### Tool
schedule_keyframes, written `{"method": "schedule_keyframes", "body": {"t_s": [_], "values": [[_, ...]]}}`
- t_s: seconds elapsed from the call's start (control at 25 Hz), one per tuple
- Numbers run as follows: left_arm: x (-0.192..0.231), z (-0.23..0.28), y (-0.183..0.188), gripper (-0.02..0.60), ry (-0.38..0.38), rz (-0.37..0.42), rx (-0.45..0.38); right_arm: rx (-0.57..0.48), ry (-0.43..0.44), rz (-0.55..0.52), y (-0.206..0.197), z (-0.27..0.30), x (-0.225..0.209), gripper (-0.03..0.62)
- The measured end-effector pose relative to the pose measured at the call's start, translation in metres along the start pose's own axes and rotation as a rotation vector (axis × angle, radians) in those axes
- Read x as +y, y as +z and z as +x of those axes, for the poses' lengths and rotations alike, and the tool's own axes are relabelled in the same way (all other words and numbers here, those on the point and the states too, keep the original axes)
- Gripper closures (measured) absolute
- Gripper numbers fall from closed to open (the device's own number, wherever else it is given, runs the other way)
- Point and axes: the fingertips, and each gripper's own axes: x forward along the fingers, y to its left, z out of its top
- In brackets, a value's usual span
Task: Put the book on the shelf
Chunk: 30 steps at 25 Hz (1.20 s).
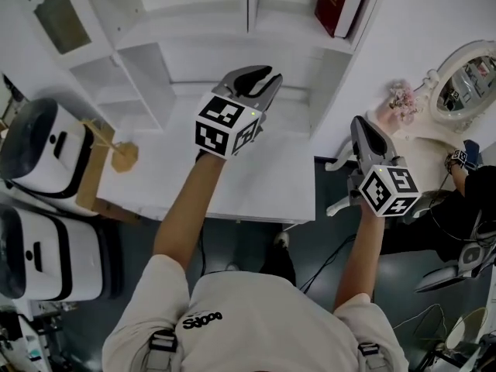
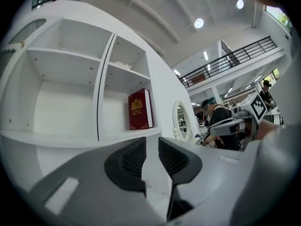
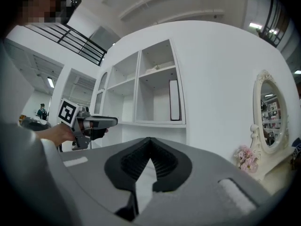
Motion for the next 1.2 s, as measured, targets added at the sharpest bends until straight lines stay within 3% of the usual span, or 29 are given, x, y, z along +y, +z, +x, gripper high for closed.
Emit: {"method": "schedule_keyframes", "body": {"t_s": [0.24, 0.56, 0.84, 1.2], "values": [[-0.014, -0.075, -0.01, 0.563, -0.021, 0.01, -0.003, -0.02, -0.005, -0.045, 0.008, -0.029, 0.064, 0.592], [-0.036, -0.148, -0.001, 0.566, -0.042, 0.063, -0.031, -0.026, -0.022, -0.106, 0.023, -0.059, 0.122, 0.592], [-0.057, -0.185, 0.009, 0.565, -0.073, 0.069, -0.068, -0.022, 0.008, -0.15, 0.024, -0.075, 0.157, 0.592], [-0.075, -0.197, 0.012, 0.565, -0.087, 0.115, -0.066, -0.011, 0.026, -0.176, 0.021, -0.079, 0.171, 0.592]]}}
